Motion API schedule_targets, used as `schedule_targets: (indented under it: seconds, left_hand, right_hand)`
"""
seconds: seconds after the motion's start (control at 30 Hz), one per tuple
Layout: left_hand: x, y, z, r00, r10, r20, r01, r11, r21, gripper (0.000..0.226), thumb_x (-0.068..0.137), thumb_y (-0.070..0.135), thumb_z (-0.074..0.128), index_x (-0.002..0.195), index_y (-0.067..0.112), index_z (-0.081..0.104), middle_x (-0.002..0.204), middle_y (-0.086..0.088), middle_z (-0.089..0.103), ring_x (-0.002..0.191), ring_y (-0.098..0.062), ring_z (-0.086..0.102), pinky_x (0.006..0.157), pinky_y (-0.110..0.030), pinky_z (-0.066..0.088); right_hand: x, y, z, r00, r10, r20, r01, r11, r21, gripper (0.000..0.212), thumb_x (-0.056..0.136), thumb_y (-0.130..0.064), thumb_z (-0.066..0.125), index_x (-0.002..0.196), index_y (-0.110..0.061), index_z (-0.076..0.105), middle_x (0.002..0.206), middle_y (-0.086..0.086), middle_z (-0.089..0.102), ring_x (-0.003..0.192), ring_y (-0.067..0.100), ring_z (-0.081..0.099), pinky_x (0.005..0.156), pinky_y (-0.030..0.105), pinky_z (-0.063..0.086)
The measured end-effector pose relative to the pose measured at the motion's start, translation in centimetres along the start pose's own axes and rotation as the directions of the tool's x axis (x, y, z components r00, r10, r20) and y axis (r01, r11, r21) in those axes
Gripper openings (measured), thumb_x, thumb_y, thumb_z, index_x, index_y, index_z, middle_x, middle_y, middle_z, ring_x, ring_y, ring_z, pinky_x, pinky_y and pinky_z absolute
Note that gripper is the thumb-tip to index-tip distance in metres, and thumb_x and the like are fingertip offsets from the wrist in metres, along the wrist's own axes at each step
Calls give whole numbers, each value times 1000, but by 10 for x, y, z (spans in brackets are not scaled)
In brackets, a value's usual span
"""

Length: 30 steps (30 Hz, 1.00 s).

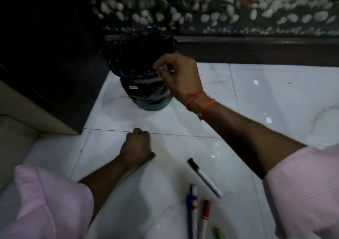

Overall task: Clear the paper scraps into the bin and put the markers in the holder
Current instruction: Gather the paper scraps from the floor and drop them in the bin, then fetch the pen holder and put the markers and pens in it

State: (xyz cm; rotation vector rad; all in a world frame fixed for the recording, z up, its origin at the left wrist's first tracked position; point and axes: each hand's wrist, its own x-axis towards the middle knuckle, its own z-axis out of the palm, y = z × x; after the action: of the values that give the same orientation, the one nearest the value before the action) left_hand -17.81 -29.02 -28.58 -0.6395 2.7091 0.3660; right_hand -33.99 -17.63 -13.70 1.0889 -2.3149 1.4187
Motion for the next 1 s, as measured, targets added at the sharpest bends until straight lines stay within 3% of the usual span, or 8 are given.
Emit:
schedule_targets:
  seconds: [0.1, 0.23, 0.33, 0.43, 0.57, 0.77, 0.9, 1.0]
  left_hand:
    - [-2, -3, 0, 1000, 5, -17, -5, 1000, -11, 65, 55, 52, 78, 105, 15, 57, 117, -6, 50, 104, -31, 55, 86, -40, 54]
    - [0, -1, -4, 1000, -8, 29, 8, 1000, -4, 74, 63, 46, 82, 122, 13, 52, 127, -7, 45, 113, -32, 47, 90, -39, 51]
    - [1, 2, -7, 999, -24, 36, 24, 1000, -13, 80, 62, 45, 84, 127, 15, 49, 132, -7, 41, 116, -32, 44, 88, -41, 53]
    - [2, 0, -8, 999, -31, 21, 32, 998, -52, 83, 59, 43, 87, 129, 17, 48, 135, -5, 39, 119, -32, 42, 88, -43, 53]
    - [4, -1, -6, 1000, -20, -6, 20, 1000, -11, 86, 56, 45, 86, 129, 17, 49, 132, -7, 43, 114, -33, 46, 89, -41, 53]
    - [7, -3, -4, 1000, -23, -8, 22, 994, -106, 93, 51, 43, 90, 131, 16, 50, 132, -10, 42, 117, -35, 44, 95, -43, 49]
    - [2, -5, 5, 999, -41, -22, 36, 984, -172, 87, 57, 39, 89, 132, 16, 52, 137, -8, 41, 124, -33, 41, 100, -44, 45]
    - [-8, -3, 12, 996, -63, -70, 47, 977, -210, 68, 68, 29, 83, 129, 17, 56, 137, -8, 43, 124, -31, 43, 97, -41, 47]
  right_hand:
    - [47, -10, 20, 999, -47, -23, 47, 999, -8, 18, 75, -8, 61, 85, -16, 73, 80, -7, 66, 78, 9, 60, 71, 18, 42]
    - [84, 5, 41, 996, -1, 85, 11, 993, -118, 21, 74, -17, 62, 93, -16, 72, 94, 6, 72, 89, 23, 66, 79, 32, 51]
    - [85, 15, 44, 986, 64, 155, -39, 987, -155, 27, 75, -20, 67, 102, -16, 72, 103, 5, 72, 99, 22, 65, 86, 28, 48]
    - [66, 14, 35, 994, 8, 111, 7, 991, -136, 28, 75, -18, 64, 102, -17, 72, 104, 4, 70, 101, 21, 63, 87, 26, 44]
    - [27, 7, 15, 1000, -27, -1, 27, 998, -51, 23, 73, -14, 62, 94, -16, 71, 97, 2, 66, 90, 18, 63, 81, 32, 52]
    - [-76, 31, 7, 976, 204, 72, -205, 979, 10, 20, 78, -13, 63, 95, -19, 71, 100, -2, 66, 85, 12, 62, 74, 30, 56]
    - [-159, 61, 13, 882, 362, 300, -344, 932, -114, 25, 77, -18, 65, 102, -24, 67, 106, -3, 64, 93, 16, 60, 83, 38, 54]
    - [-190, 75, -2, 824, 452, 341, -406, 892, -200, 28, 78, -18, 66, 106, -23, 65, 108, -1, 63, 100, 19, 58, 90, 28, 45]
